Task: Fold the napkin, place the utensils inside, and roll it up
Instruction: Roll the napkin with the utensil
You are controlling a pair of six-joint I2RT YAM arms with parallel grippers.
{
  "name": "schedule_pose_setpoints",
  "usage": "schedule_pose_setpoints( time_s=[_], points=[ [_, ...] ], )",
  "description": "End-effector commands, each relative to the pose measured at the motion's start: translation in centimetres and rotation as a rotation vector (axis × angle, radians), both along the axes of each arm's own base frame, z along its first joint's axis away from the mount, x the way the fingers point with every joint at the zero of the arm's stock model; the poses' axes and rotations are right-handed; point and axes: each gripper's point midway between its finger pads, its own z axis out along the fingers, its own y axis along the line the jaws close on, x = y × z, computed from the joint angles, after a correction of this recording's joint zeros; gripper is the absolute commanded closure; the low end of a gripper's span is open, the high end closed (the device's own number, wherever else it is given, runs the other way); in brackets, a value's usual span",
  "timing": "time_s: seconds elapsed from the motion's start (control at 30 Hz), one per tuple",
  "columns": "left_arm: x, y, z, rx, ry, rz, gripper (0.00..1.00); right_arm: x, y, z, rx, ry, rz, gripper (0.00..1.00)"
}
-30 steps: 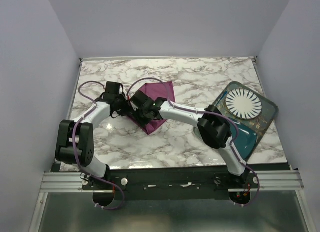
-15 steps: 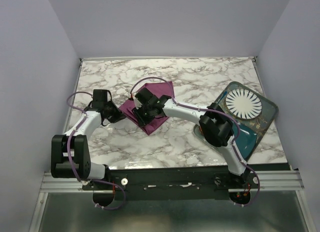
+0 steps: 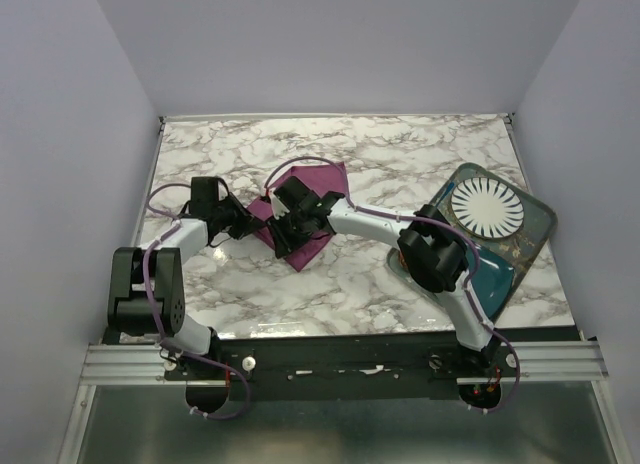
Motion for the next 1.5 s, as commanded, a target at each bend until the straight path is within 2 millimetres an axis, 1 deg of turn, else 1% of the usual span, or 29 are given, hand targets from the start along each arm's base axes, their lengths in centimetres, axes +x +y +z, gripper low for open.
schedule_pose_setpoints(
  time_s=[0.0, 0.1, 0.23, 0.33, 0.37, 0.43, 0.47, 0.5, 0.53, 0.57, 0.6, 0.63, 0.67, 0.7, 0.73, 0.77, 0.8, 0.83, 0.87, 0.9, 0.93, 0.97, 1.0, 1.13, 1.17, 1.2, 1.27, 1.4, 1.47],
  points=[
    [0.6, -0.1, -0.9, -0.002, 0.009, -0.008, 1.0, 0.2, 0.2, 0.2, 0.032, 0.017, -0.008, 0.58],
    [0.8, 0.2, -1.9, 0.027, 0.028, -0.01, 1.0, 0.4, 0.3, 0.9, 0.041, -0.001, 0.005, 0.57],
    [0.9, 0.8, -2.9, 0.067, 0.044, -0.003, 1.0, 0.7, 0.2, 2.6, 0.052, -0.05, 0.016, 0.5],
    [0.9, 1.3, -3.3, 0.102, 0.047, -0.002, 1.0, 1.1, -0.3, 3.2, 0.018, -0.1, 0.023, 0.48],
    [0.8, 1.4, -3.4, 0.111, 0.052, -0.002, 1.0, 1.6, -0.7, 3.4, -0.012, -0.14, 0.023, 0.47],
    [0.9, 1.6, -3.4, 0.126, 0.052, -0.005, 1.0, 1.8, -0.6, 3.5, -0.048, -0.187, 0.035, 0.45],
    [0.8, 1.7, -3.5, 0.13, 0.062, -0.005, 1.0, 2.6, -0.7, 3.4, -0.083, -0.239, 0.032, 0.45],
    [0.8, 1.8, -3.4, 0.132, 0.063, -0.003, 1.0, 2.2, -0.7, 3.2, -0.112, -0.254, 0.043, 0.45],
    [1.0, 1.9, -3.0, 0.135, 0.05, 0.003, 1.0, 2.4, -0.7, 3.0, -0.134, -0.276, 0.041, 0.44],
    [0.9, 2.1, -2.7, 0.139, 0.057, 0.009, 1.0, 3.1, -1.0, 3.0, -0.169, -0.32, 0.018, 0.44],
    [0.9, 2.5, -2.4, 0.147, 0.062, 0.026, 1.0, 2.9, -0.7, 2.8, -0.186, -0.341, 0.032, 0.43],
    [1.3, 2.8, -1.2, 0.155, 0.049, 0.053, 1.0, 3.1, -0.6, 2.8, -0.203, -0.358, 0.026, 0.43],
    [0.6, 4.7, -1.7, 0.196, 0.113, 0.124, 1.0, 3.4, -0.8, 2.8, -0.225, -0.383, 0.011, 0.43],
    [0.4, 5.9, -1.4, 0.211, 0.14, 0.178, 1.0, 3.1, -0.6, 2.1, -0.248, -0.388, 0.024, 0.42],
    [0.5, 6.6, -0.5, 0.222, 0.143, 0.216, 1.0, 3.2, -0.3, 2.4, -0.252, -0.406, 0.02, 0.42],
    [-0.1, 7.2, -0.4, 0.226, 0.179, 0.252, 1.0, 3.5, -0.3, 2.5, -0.269, -0.434, 0.011, 0.42],
    [-0.2, 7.6, -0.2, 0.225, 0.182, 0.27, 1.0, 3.0, 0.2, 2.2, -0.279, -0.439, 0.025, 0.42],
    [-0.3, 8.1, 0.2, 0.221, 0.18, 0.292, 1.0, 3.2, 0.6, 1.9, -0.298, -0.463, 0.05, 0.41],
    [-0.5, 8.3, 0.3, 0.216, 0.186, 0.303, 1.0, 3.4, 0.7, 1.8, -0.315, -0.477, 0.043, 0.41],
    [-0.6, 8.4, 0.4, 0.214, 0.183, 0.307, 1.0, 3.0, 0.8, 1.5, -0.335, -0.472, 0.061, 0.4],
    [-0.8, 8.7, 0.4, 0.213, 0.179, 0.313, 1.0, 3.0, 0.8, 0.5, -0.356, -0.465, 0.066, 0.4],
    [-0.9, 8.7, 0.4, 0.214, 0.179, 0.313, 1.0, 3.2, 1.2, 0.9, -0.352, -0.479, 0.056, 0.4],
    [-1.1, 8.6, 0.3, 0.213, 0.179, 0.301, 1.0, 3.1, 1.2, 0.8, -0.362, -0.483, 0.065, 0.39],
    [-1.7, 8.8, -0.3, 0.202, 0.191, 0.287, 1.0, 3.1, 1.6, 0.6, -0.361, -0.492, 0.075, 0.33],
    [-1.7, 8.9, -0.3, 0.199, 0.189, 0.29, 1.0, 2.9, 1.7, 0.2, -0.362, -0.482, 0.082, 0.32],
    [-1.7, 9.0, -0.3, 0.198, 0.187, 0.289, 1.0, 2.9, 1.9, 0.4, -0.356, -0.477, 0.085, 0.32],
    [-1.8, 8.9, -0.4, 0.19, 0.184, 0.283, 1.0, 2.8, 2.0, 0.1, -0.36, -0.468, 0.094, 0.32],
    [-1.8, 9.2, -0.1, 0.183, 0.175, 0.284, 1.0, 2.3, 2.1, -1.1, -0.364, -0.434, 0.098, 0.33],
    [-1.7, 9.1, 0.0, 0.179, 0.172, 0.28, 1.0, 2.2, 2.1, -1.6, -0.364, -0.421, 0.099, 0.35]
  ],
)
